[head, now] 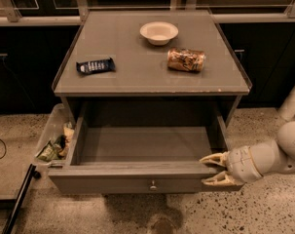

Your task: Open top drawer

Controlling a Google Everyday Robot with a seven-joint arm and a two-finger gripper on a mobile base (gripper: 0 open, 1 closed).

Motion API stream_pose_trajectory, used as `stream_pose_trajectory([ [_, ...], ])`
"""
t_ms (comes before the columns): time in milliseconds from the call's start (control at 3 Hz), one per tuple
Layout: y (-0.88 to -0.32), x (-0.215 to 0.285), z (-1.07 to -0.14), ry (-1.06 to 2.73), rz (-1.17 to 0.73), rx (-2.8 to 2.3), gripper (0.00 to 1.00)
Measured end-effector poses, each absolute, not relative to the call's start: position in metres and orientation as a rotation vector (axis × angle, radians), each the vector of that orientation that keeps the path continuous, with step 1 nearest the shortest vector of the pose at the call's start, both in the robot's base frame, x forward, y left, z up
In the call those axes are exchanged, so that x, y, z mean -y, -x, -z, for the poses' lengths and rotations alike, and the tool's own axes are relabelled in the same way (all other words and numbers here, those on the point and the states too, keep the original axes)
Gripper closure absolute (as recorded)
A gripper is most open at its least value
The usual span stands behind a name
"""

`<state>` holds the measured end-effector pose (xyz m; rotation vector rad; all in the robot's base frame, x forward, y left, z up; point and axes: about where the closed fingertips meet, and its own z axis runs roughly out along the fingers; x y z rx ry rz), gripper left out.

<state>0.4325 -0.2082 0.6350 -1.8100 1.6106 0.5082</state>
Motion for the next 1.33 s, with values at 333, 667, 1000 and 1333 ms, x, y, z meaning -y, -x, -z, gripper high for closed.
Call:
stream_pose_trajectory([
  [333,-0.433,0.208,-0.635,1.81,-0.508,-1.611,0.57],
  [667,-0.432,0.208,-0.635,1.81,-0.508,-1.611,0.34],
  [1000,-0.433,0.208,-0.635,1.81,-0.508,-1.61,0.11],
  [1333,-0.444,0.2,-0.642,1.833,-0.492,-1.592,0.0],
])
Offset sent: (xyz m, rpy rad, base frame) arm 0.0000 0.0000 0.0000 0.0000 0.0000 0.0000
